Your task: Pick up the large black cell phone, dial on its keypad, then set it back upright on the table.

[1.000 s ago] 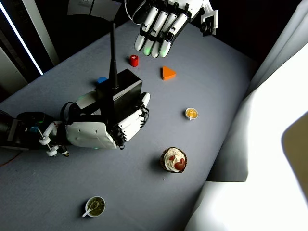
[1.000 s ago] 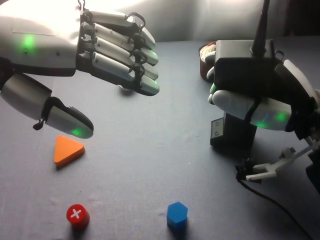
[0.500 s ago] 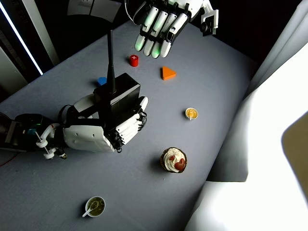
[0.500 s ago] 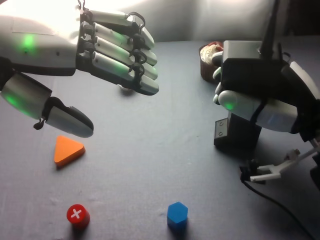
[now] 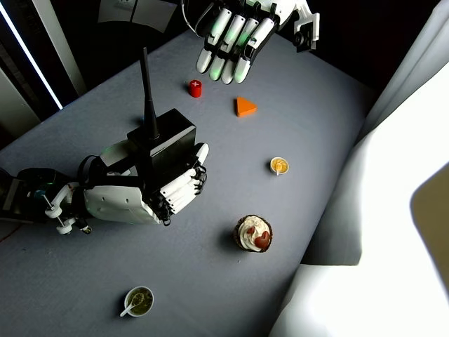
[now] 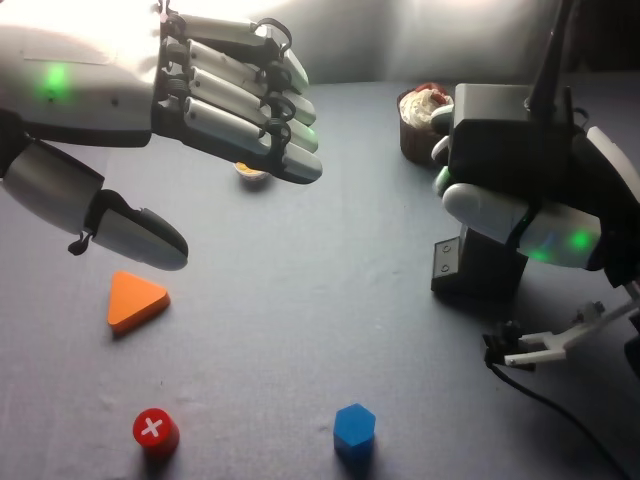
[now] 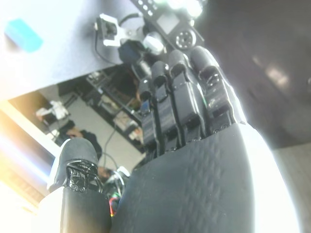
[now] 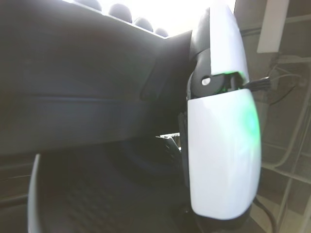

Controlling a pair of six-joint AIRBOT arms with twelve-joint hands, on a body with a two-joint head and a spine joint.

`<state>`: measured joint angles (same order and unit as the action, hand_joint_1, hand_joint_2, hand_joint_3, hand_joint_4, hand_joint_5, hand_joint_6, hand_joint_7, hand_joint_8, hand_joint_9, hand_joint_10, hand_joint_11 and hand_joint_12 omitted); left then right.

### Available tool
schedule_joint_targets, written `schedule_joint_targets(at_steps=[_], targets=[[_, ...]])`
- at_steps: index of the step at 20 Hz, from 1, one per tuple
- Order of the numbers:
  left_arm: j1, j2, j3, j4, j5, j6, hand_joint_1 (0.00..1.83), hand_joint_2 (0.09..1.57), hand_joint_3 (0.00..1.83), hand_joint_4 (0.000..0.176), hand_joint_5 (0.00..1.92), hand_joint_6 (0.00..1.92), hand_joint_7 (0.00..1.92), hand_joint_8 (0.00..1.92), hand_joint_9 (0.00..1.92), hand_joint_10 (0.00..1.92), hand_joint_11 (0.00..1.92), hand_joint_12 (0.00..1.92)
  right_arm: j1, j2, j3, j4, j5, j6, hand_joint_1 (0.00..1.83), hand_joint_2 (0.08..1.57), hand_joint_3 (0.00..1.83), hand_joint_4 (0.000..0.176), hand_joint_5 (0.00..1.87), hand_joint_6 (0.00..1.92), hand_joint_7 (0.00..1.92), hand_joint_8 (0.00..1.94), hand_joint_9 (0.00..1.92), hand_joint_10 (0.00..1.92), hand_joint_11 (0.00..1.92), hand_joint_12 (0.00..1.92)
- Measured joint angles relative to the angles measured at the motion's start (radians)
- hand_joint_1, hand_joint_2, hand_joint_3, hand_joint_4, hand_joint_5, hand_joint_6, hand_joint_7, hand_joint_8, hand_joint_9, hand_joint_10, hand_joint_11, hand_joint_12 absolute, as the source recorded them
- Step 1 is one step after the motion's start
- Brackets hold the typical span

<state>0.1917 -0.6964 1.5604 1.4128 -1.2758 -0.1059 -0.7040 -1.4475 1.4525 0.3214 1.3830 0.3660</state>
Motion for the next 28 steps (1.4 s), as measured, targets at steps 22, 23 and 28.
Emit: schedule_joint_targets(at_steps=[22, 23, 28], targets=[[-0.002, -0.001, 0.002, 0.001, -0.005, 0.000, 0.14, 1.21, 0.00, 0.010, 0.35, 0.00, 0.41, 0.00, 0.35, 0.00, 0.00, 0.71, -0.017, 0.010, -0.003, -0.001, -0.014, -0.001, 0.89, 1.00, 0.00, 0.044, 0.39, 0.00, 0.34, 0.00, 0.35, 0.00, 0.00, 0.88], [-0.002, -0.001, 0.002, 0.001, -0.005, 0.000, 0.14, 1.21, 0.00, 0.010, 0.35, 0.00, 0.41, 0.00, 0.35, 0.00, 0.00, 0.71, -0.017, 0.010, -0.003, -0.003, -0.014, -0.001, 0.89, 1.00, 0.00, 0.044, 0.39, 0.00, 0.34, 0.00, 0.35, 0.00, 0.00, 0.88], [-0.002, -0.001, 0.004, 0.002, -0.006, 0.000, 0.17, 1.21, 0.00, 0.020, 0.39, 0.01, 0.43, 0.01, 0.38, 0.01, 0.00, 0.79, -0.024, 0.015, -0.004, -0.002, -0.014, 0.000, 0.40, 0.83, 0.00, 0.162, 0.00, 0.00, 0.00, 0.00, 0.00, 0.00, 0.00, 0.00]])
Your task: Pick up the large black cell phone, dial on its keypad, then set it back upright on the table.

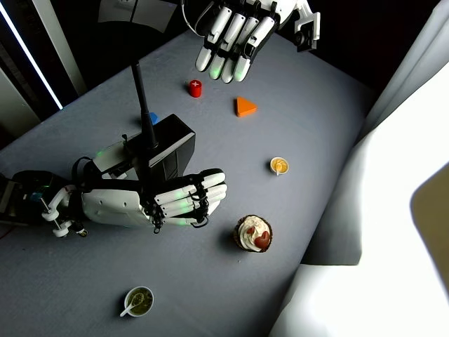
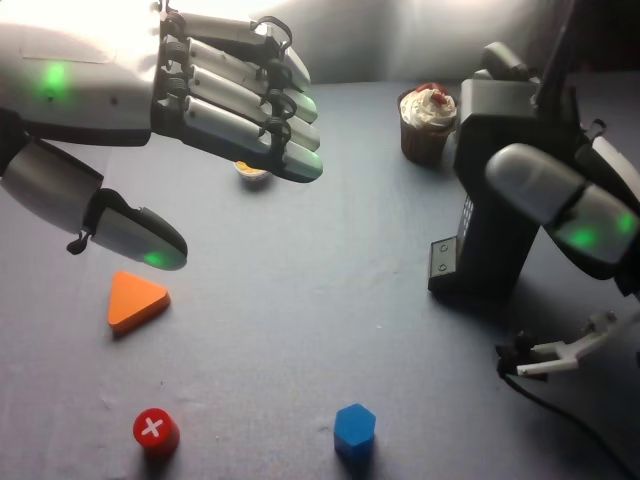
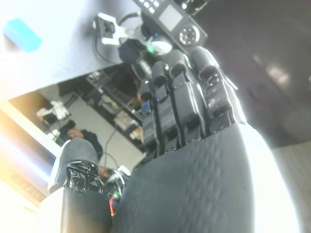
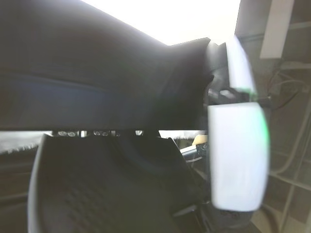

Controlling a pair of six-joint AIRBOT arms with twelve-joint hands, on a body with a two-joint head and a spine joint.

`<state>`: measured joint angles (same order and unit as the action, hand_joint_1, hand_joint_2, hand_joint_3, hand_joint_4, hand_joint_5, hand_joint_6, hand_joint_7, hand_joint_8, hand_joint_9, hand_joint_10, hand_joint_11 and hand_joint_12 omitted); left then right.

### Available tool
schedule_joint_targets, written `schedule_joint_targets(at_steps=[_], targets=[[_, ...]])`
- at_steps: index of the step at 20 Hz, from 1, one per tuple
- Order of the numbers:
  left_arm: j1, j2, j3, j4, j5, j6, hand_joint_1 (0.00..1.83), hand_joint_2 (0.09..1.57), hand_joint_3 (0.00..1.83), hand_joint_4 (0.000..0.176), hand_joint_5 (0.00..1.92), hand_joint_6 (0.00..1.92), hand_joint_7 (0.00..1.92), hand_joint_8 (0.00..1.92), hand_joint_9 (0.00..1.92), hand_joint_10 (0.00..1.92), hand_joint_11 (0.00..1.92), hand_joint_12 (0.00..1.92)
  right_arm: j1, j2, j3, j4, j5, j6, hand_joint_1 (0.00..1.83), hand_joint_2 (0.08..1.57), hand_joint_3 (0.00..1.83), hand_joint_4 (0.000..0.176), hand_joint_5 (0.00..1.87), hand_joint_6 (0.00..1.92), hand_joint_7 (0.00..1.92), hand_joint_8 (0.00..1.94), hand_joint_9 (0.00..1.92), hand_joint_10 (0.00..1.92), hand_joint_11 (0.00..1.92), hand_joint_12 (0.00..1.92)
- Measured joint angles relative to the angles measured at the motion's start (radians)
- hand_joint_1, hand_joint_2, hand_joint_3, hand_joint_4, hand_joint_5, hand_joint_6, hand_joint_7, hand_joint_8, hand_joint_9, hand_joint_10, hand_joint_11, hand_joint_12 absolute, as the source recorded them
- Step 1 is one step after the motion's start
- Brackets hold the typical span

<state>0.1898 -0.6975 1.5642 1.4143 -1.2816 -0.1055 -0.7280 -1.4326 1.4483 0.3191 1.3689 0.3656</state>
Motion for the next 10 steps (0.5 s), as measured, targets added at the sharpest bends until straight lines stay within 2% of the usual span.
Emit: schedule_joint_targets(at_steps=[2, 4, 5, 6, 7, 8, 9, 10], targets=[[0.000, 0.000, 0.000, 0.000, -0.001, 0.000, 0.20, 1.20, 0.00, 0.016, 0.41, 0.01, 0.46, 0.01, 0.40, 0.01, 0.00, 0.87, 0.000, 0.006, 0.000, 0.002, 0.005, 0.001, 0.35, 0.77, 0.00, 0.174, 0.00, 0.00, 0.00, 0.00, 0.00, 0.00, 0.00, 0.00], [0.000, 0.000, 0.000, 0.000, -0.001, 0.000, 0.19, 1.20, 0.00, 0.008, 0.41, 0.00, 0.45, 0.00, 0.38, 0.00, 0.00, 0.85, 0.000, 0.006, 0.000, 0.000, 0.006, 0.001, 0.28, 0.78, 0.00, 0.174, 0.00, 0.00, 0.00, 0.00, 0.00, 0.00, 0.00, 0.00], [0.000, 0.000, 0.000, 0.000, -0.001, 0.000, 0.18, 1.20, 0.00, 0.011, 0.41, 0.00, 0.43, 0.00, 0.37, 0.00, 0.00, 0.84, 0.000, 0.006, 0.000, -0.002, 0.007, 0.001, 0.30, 0.77, 0.00, 0.176, 0.00, 0.00, 0.00, 0.00, 0.00, 0.00, 0.00, 0.00], [0.000, 0.000, 0.000, 0.000, -0.001, 0.000, 0.18, 1.21, 0.00, 0.007, 0.41, 0.00, 0.44, 0.00, 0.38, 0.00, 0.00, 0.83, 0.000, 0.006, 0.000, -0.001, 0.009, 0.001, 0.29, 0.78, 0.00, 0.172, 0.00, 0.00, 0.00, 0.00, 0.00, 0.00, 0.00, 0.00], [0.000, 0.000, 0.000, 0.000, -0.001, 0.000, 0.16, 1.20, 0.00, 0.014, 0.42, 0.00, 0.46, 0.01, 0.40, 0.01, 0.00, 0.86, -0.007, 0.010, -0.004, 0.000, 0.012, 0.001, 0.29, 0.78, 0.00, 0.169, 0.00, 0.00, 0.00, 0.00, 0.00, 0.00, 0.00, 0.00], [0.000, 0.000, 0.000, 0.000, -0.002, 0.000, 0.13, 1.21, 0.00, 0.015, 0.41, 0.00, 0.44, 0.00, 0.38, 0.00, 0.00, 0.83, -0.015, 0.017, -0.012, -0.002, 0.018, 0.002, 0.28, 0.78, 0.00, 0.168, 0.00, 0.00, 0.00, 0.00, 0.00, 0.00, 0.00, 0.00], [0.000, 0.000, 0.000, 0.004, -0.002, 0.000, 0.16, 1.20, 0.00, 0.015, 0.42, 0.00, 0.44, 0.00, 0.38, 0.00, 0.00, 0.84, -0.028, 0.025, -0.018, -0.010, 0.020, 0.002, 0.26, 0.79, 0.00, 0.157, 0.00, 0.00, 0.00, 0.00, 0.00, 0.00, 0.00, 0.00], [0.000, 0.000, 0.000, 0.006, -0.002, 0.000, 0.15, 1.20, 0.00, 0.015, 0.41, 0.00, 0.43, 0.00, 0.37, 0.00, 0.00, 0.81, -0.042, 0.039, -0.032, -0.013, 0.021, 0.001, 0.28, 0.80, 0.01, 0.157, 0.00, 0.00, 0.00, 0.00, 0.00, 0.00, 0.00, 0.00]])
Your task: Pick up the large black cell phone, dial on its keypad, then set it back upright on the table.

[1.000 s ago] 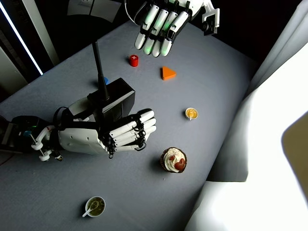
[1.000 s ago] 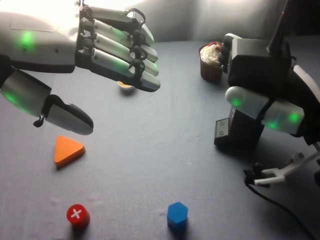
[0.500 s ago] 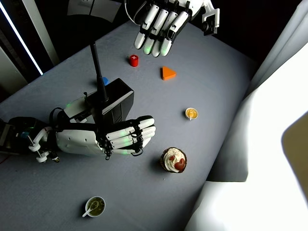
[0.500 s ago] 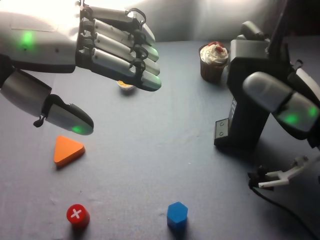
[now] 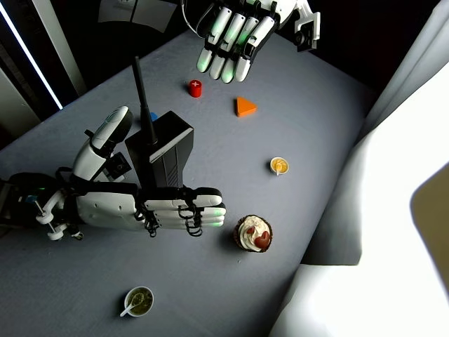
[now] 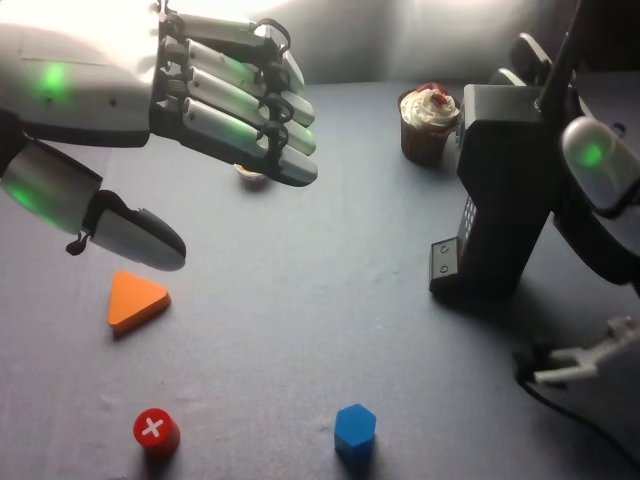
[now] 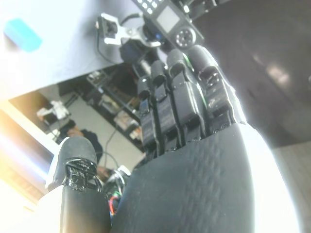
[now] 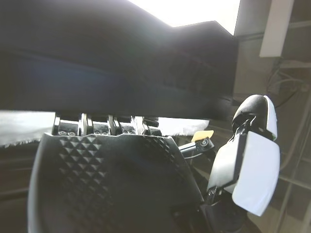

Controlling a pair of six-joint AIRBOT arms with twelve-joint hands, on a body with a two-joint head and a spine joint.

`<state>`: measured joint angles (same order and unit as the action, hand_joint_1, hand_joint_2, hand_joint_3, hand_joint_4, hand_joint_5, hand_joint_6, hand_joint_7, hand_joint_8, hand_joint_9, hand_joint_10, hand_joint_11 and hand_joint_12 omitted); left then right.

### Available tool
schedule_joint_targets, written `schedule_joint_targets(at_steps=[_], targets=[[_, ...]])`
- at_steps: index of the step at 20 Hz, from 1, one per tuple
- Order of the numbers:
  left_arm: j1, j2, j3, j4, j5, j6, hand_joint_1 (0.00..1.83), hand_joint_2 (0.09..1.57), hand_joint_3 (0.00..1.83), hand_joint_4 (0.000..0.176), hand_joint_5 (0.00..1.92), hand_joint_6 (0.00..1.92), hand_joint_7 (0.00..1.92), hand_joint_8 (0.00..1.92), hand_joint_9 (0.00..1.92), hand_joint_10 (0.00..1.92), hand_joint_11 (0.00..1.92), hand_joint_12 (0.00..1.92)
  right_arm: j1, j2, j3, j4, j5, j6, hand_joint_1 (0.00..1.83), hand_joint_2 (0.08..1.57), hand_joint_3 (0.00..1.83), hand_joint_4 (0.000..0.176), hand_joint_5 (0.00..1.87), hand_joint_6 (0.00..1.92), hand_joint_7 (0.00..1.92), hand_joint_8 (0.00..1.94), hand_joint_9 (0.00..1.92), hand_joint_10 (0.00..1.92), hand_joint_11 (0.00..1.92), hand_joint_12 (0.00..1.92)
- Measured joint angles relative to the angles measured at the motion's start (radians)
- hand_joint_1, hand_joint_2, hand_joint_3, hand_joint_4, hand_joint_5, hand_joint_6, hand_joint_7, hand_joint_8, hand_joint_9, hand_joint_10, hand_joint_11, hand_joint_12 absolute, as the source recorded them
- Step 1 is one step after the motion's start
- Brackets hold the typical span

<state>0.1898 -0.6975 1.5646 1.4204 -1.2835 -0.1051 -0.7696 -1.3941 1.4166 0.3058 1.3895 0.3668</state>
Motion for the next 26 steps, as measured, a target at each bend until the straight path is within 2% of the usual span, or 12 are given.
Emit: schedule_joint_targets(at_steps=[5, 7, 10, 11, 13, 14, 17, 20, 23, 24, 25, 26], targets=[[0.000, 0.000, 0.000, 0.004, -0.003, 0.000, 0.14, 1.21, 0.00, 0.028, 0.43, 0.01, 0.43, 0.01, 0.34, 0.00, 0.00, 0.72, -0.088, 0.112, -0.112, -0.006, 0.035, 0.000, 0.24, 0.83, 0.02, 0.142, 0.00, 0.00, 0.00, 0.00, 0.00, 0.00, 0.00, 0.00], [0.000, 0.000, 0.002, 0.005, -0.006, 0.000, 0.19, 1.20, 0.00, 0.017, 0.42, 0.00, 0.42, 0.00, 0.33, 0.00, 0.00, 0.73, -0.135, 0.167, -0.167, -0.003, 0.073, 0.000, 0.26, 0.84, 0.01, 0.159, 0.00, 0.00, 0.00, 0.00, 0.00, 0.00, 0.00, 0.00], [-0.008, -0.001, 0.004, 0.013, -0.009, 0.000, 0.18, 1.20, 0.00, 0.020, 0.41, 0.00, 0.43, 0.00, 0.33, 0.00, 0.00, 0.70, -0.208, 0.258, -0.268, -0.005, 0.109, -0.031, 0.26, 0.85, 0.01, 0.155, 0.00, 0.00, 0.00, 0.00, 0.00, 0.00, 0.00, 0.00], [-0.010, -0.002, 0.004, 0.012, -0.011, -0.001, 0.14, 1.21, 0.00, 0.015, 0.39, 0.00, 0.40, 0.00, 0.31, 0.00, 0.00, 0.65, -0.231, 0.292, -0.311, -0.002, 0.117, -0.046, 0.23, 0.87, 0.02, 0.144, 0.00, 0.00, 0.00, 0.00, 0.00, 0.00, 0.00, 0.00], [-0.010, -0.003, 0.004, 0.006, -0.013, -0.005, 0.14, 1.22, 0.00, 0.005, 0.38, 0.00, 0.41, 0.01, 0.31, 0.00, 0.00, 0.65, -0.277, 0.360, -0.397, -0.003, 0.133, -0.062, 0.23, 0.87, 0.02, 0.155, 0.00, 0.00, 0.00, 0.00, 0.00, 0.00, 0.00, 0.00], [-0.011, -0.003, 0.005, 0.009, -0.019, -0.006, 0.14, 1.21, 0.00, 0.012, 0.37, 0.00, 0.39, 0.00, 0.30, 0.00, 0.00, 0.67, -0.303, 0.394, -0.440, -0.003, 0.143, -0.066, 0.22, 0.88, 0.02, 0.152, 0.00, 0.00, 0.00, 0.00, 0.00, 0.00, 0.00, 0.00], [-0.011, -0.005, 0.015, 0.017, -0.050, -0.017, 0.03, 1.25, 0.01, 0.017, 0.31, 0.01, 0.34, 0.00, 0.27, 0.00, 0.00, 0.50, -0.397, 0.476, -0.568, 0.061, 0.197, -0.093, 0.25, 0.85, 0.00, 0.150, 0.00, 0.00, 0.00, 0.00, 0.00, 0.00, 0.00, 0.00], [-0.011, -0.016, 0.040, 0.016, -0.074, -0.026, 0.01, 1.26, 0.00, 0.022, 0.35, 0.01, 0.34, 0.00, 0.27, 0.00, 0.00, 0.58, -0.544, 0.567, -0.654, 0.140, 0.229, -0.097, 0.22, 0.89, 0.02, 0.140, 0.00, 0.00, 0.00, 0.00, 0.00, 0.00, 0.00, 0.00], [-0.011, -0.018, 0.056, 0.017, -0.072, -0.047, 0.04, 1.25, 0.00, 0.031, 0.34, 0.01, 0.35, 0.00, 0.25, 0.00, 0.00, 0.47, -0.650, 0.645, -0.718, 0.216, 0.245, -0.098, 0.22, 0.91, 0.02, 0.140, 0.00, 0.00, 0.00, 0.00, 0.00, 0.00, 0.00, 0.00], [-0.013, -0.018, 0.056, 0.019, -0.078, -0.048, 0.05, 1.25, 0.00, 0.024, 0.33, 0.00, 0.33, 0.00, 0.25, 0.00, 0.00, 0.48, -0.674, 0.663, -0.743, 0.248, 0.245, -0.098, 0.21, 0.92, 0.02, 0.134, 0.00, 0.00, 0.00, 0.00, 0.00, 0.00, 0.00, 0.00], [-0.013, -0.018, 0.056, 0.019, -0.081, -0.049, 0.03, 1.25, 0.00, 0.021, 0.31, 0.00, 0.32, 0.00, 0.25, 0.00, 0.00, 0.48, -0.710, 0.684, -0.777, 0.287, 0.245, -0.071, 0.23, 0.91, 0.01, 0.143, 0.00, 0.00, 0.00, 0.00, 0.00, 0.00, 0.00, 0.00], [-0.013, -0.018, 0.056, 0.019, -0.080, -0.050, 0.00, 1.26, 0.00, 0.018, 0.28, 0.00, 0.32, 0.00, 0.25, 0.00, 0.00, 0.48, -0.742, 0.709, -0.814, 0.323, 0.243, 0.008, 0.21, 0.92, 0.02, 0.132, 0.00, 0.00, 0.00, 0.00, 0.00, 0.00, 0.00, 0.00]])
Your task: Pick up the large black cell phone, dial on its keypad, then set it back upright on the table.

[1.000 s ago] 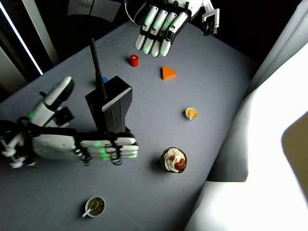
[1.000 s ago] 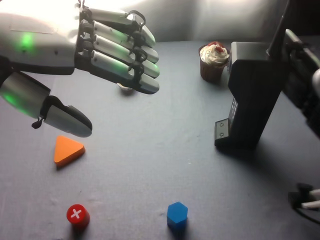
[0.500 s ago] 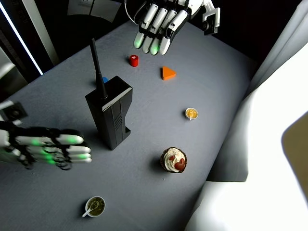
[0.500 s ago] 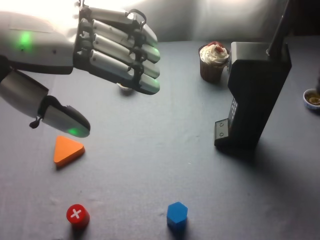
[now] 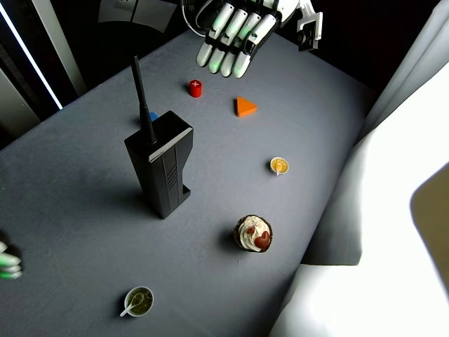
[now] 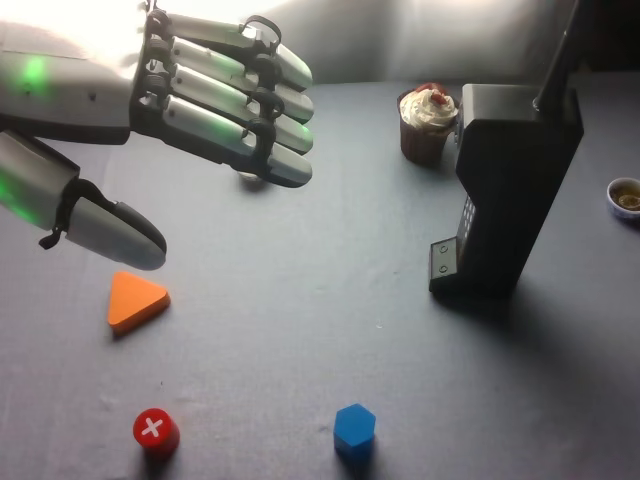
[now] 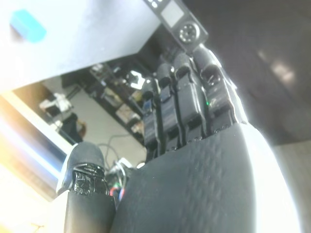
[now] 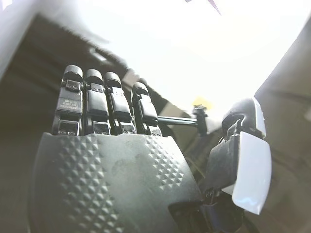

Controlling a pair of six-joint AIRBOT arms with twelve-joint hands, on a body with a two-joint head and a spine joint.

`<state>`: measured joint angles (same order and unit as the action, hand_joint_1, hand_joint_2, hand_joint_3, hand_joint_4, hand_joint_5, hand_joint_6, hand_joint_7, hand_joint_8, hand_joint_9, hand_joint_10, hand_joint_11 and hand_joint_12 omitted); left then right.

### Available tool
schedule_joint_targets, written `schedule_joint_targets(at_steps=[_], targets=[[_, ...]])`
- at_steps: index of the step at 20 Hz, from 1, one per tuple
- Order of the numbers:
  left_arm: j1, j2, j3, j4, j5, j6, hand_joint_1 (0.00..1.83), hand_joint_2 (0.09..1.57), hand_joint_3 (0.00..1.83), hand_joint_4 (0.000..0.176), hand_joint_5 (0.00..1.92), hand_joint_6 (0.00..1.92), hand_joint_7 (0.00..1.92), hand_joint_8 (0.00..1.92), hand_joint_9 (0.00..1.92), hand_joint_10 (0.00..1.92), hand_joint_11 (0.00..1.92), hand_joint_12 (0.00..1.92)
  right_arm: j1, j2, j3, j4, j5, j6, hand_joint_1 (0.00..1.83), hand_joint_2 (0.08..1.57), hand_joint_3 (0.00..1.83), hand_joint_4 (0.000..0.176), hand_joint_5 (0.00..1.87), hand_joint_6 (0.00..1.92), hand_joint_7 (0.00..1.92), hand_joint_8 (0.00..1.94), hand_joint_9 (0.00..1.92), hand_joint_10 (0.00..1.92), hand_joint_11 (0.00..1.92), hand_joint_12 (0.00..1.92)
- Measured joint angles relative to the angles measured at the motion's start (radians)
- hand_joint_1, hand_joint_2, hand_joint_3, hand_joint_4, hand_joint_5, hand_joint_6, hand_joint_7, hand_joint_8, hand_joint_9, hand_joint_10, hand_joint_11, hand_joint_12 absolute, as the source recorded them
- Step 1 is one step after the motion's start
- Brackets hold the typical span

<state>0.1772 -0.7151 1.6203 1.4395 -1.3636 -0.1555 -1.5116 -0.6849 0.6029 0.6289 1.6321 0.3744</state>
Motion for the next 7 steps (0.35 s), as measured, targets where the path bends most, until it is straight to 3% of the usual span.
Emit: schedule_joint_targets(at_steps=[3, 7], targets=[[0.015, 0.000, 0.004, -0.023, 0.001, -0.003, 0.07, 1.24, 0.00, 0.027, 0.36, 0.01, 0.37, 0.01, 0.28, 0.01, 0.00, 0.57, -0.068, 0.065, -0.055, 0.016, 0.005, 0.148, 0.19, 0.94, 0.02, 0.125, 0.00, 0.00, 0.00, 0.00, 0.00, 0.00, 0.00, 0.00], [0.040, -0.013, 0.053, -0.029, 0.002, -0.003, 0.06, 1.23, 0.00, 0.033, 0.34, 0.00, 0.36, 0.00, 0.29, 0.00, 0.00, 0.59, -0.116, 0.071, -0.080, 0.063, 0.008, 0.144, 0.16, 0.93, 0.01, 0.131, 0.00, 0.00, 0.00, 0.00, 0.00, 0.00, 0.00, 0.00]])
